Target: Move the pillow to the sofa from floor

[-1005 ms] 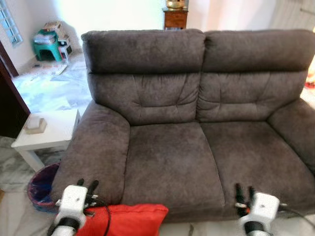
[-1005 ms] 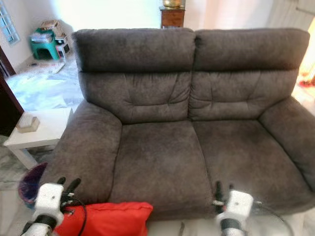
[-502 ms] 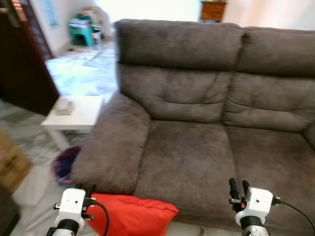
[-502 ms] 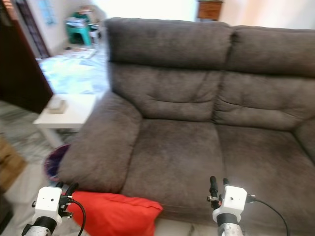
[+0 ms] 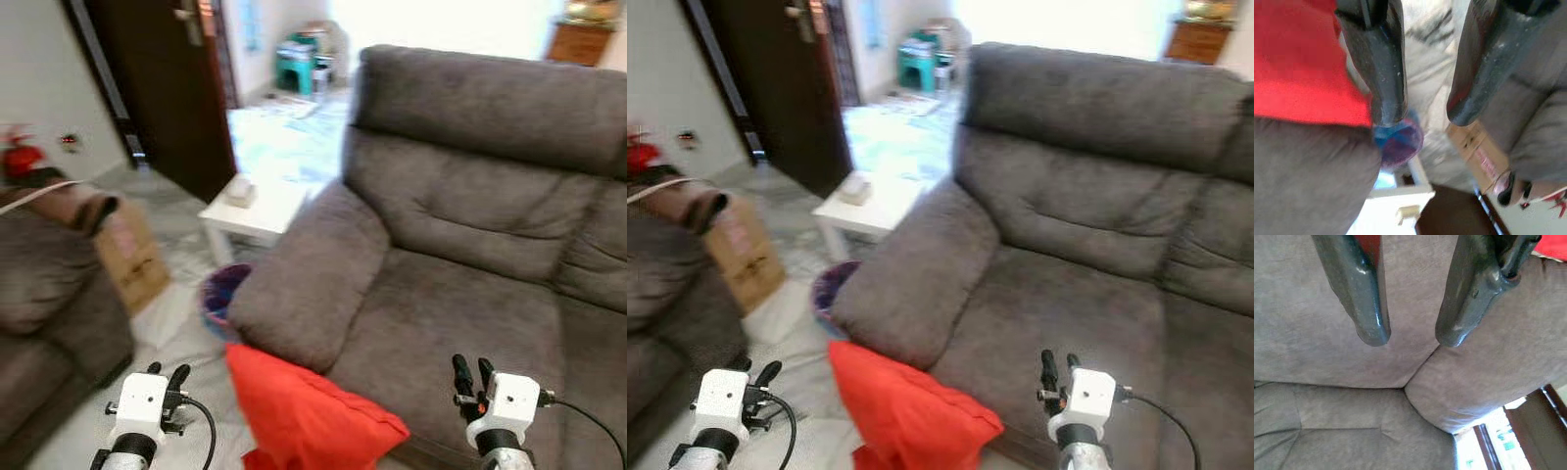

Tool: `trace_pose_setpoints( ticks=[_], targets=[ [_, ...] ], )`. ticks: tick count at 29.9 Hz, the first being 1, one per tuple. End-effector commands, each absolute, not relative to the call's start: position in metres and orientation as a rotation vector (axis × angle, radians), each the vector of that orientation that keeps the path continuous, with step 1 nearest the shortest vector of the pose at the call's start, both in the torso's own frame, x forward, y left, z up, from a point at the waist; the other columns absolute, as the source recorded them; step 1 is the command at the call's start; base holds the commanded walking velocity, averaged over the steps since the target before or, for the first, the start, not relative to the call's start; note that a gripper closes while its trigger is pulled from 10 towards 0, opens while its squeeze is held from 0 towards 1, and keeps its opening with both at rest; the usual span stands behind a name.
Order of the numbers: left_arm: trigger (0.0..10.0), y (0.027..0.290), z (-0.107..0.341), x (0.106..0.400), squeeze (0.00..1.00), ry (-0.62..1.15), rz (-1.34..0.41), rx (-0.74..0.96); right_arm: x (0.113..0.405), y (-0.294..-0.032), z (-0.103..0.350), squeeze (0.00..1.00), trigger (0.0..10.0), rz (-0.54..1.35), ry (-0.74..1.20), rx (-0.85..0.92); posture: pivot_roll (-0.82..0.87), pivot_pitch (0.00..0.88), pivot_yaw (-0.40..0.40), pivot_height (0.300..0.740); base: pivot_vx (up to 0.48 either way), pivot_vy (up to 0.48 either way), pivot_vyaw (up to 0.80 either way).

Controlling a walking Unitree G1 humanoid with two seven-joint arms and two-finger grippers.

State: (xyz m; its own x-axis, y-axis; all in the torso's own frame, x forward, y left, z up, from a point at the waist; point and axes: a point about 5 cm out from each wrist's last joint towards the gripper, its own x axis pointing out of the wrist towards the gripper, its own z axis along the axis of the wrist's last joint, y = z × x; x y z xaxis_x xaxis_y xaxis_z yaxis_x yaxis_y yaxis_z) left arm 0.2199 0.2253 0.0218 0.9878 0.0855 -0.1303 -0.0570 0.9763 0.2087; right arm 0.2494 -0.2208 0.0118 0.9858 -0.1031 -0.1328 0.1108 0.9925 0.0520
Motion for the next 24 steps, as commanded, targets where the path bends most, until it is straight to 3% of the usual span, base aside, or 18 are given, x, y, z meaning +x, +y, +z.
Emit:
trace_pose_setpoints(
  ticks=[1,21,24],
  targets=[
    [10.0,0.226,0.023,0.222,0.00,0.128,0.076,0.197,0.248,-0.225,0.011,0.00,10.0,-0.130,0.140,0.071,0.00,0.073,0.010,0.740,0.000,0.000,0.00],
    [10.0,0.223,0.033,0.231,0.00,0.079,0.080,0.195,0.250,-0.215,0.012,0.00,10.0,-0.075,0.137,0.092,0.00,0.075,0.002,0.740,0.000,0.000,0.00],
    [10.0,0.221,0.032,0.232,0.00,0.084,0.070,0.197,0.250,-0.215,0.013,0.00,10.0,-0.076,0.136,0.093,-0.01,0.079,0.006,0.720,0.000,0.000,0.00]
  ],
)
